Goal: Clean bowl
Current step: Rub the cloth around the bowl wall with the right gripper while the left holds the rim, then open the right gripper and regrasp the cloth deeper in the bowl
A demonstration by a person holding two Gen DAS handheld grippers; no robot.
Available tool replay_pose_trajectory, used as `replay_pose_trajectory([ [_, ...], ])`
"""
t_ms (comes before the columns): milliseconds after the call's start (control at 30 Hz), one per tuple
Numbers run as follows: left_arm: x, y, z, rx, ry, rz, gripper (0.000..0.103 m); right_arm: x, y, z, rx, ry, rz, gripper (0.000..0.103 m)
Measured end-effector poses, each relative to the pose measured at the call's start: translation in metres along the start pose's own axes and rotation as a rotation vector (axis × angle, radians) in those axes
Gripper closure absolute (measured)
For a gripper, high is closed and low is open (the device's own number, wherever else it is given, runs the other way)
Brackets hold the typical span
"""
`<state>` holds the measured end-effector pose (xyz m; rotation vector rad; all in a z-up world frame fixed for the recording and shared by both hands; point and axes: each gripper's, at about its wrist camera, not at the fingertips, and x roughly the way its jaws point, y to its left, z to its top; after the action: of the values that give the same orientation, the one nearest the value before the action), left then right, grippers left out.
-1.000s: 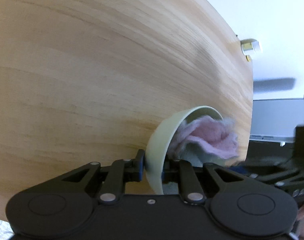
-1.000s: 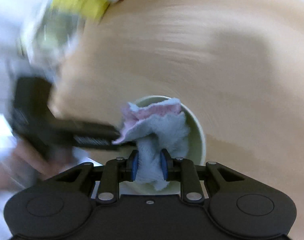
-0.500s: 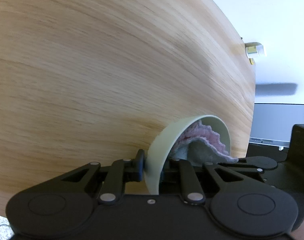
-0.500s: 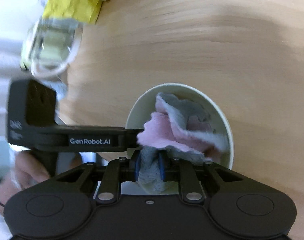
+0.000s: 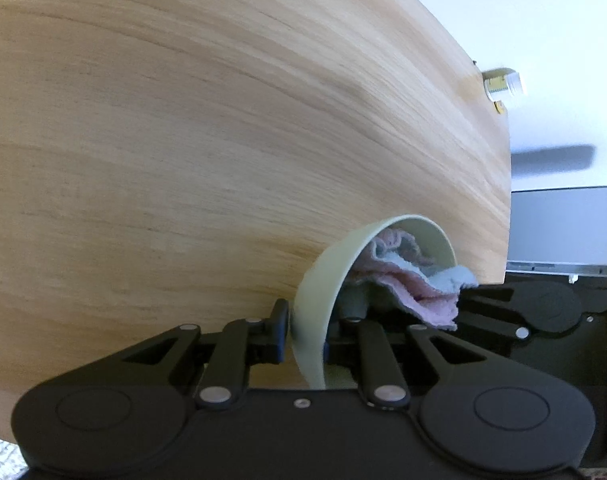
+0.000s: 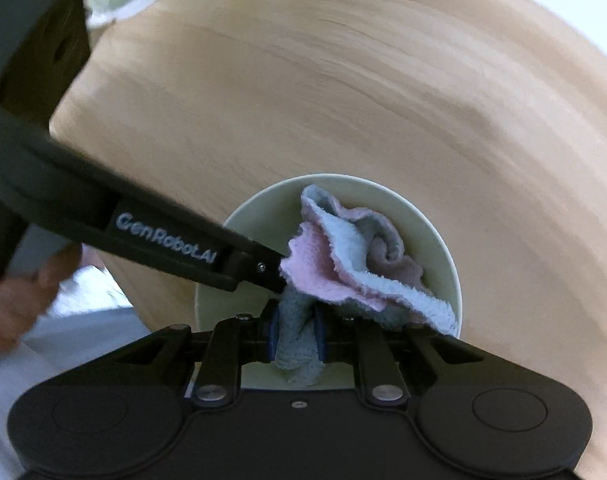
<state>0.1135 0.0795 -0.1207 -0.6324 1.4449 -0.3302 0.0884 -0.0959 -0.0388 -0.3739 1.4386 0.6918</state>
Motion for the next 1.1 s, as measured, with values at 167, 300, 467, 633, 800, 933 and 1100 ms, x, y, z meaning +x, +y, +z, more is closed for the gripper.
replay_pose_trajectory([
  [167, -0.001, -0.003, 0.000, 0.024, -0.002, -0.001, 0.088, -0.001, 0.011, -0.004, -0.107, -0.003, -0.155, 0.085],
  [300, -0.003, -0.005, 0.001, 0.034, -0.008, 0.010, 0.088, -0.005, 0.010, 0.000, -0.134, -0.020, -0.217, 0.085],
  [467, 0.000, 0.000, 0.001, -0.029, 0.040, 0.003, 0.088, -0.029, 0.001, 0.001, -0.085, -0.091, -0.090, 0.082],
  [633, -0.003, -0.001, -0.001, 0.006, 0.020, 0.006, 0.089, -0.038, -0.006, 0.008, -0.089, -0.171, 0.029, 0.083],
  [800, -0.003, -0.001, -0.003, 0.015, 0.014, -0.007, 0.089, -0.019, -0.012, 0.018, -0.122, -0.166, -0.006, 0.084],
  [933, -0.004, -0.002, -0.005, 0.038, 0.006, -0.001, 0.087, -0.011, -0.004, 0.022, -0.203, -0.158, -0.078, 0.085],
  [1100, -0.007, -0.005, -0.007, 0.057, -0.018, 0.040, 0.083, -0.003, 0.003, 0.022, -0.275, -0.128, -0.146, 0.085],
])
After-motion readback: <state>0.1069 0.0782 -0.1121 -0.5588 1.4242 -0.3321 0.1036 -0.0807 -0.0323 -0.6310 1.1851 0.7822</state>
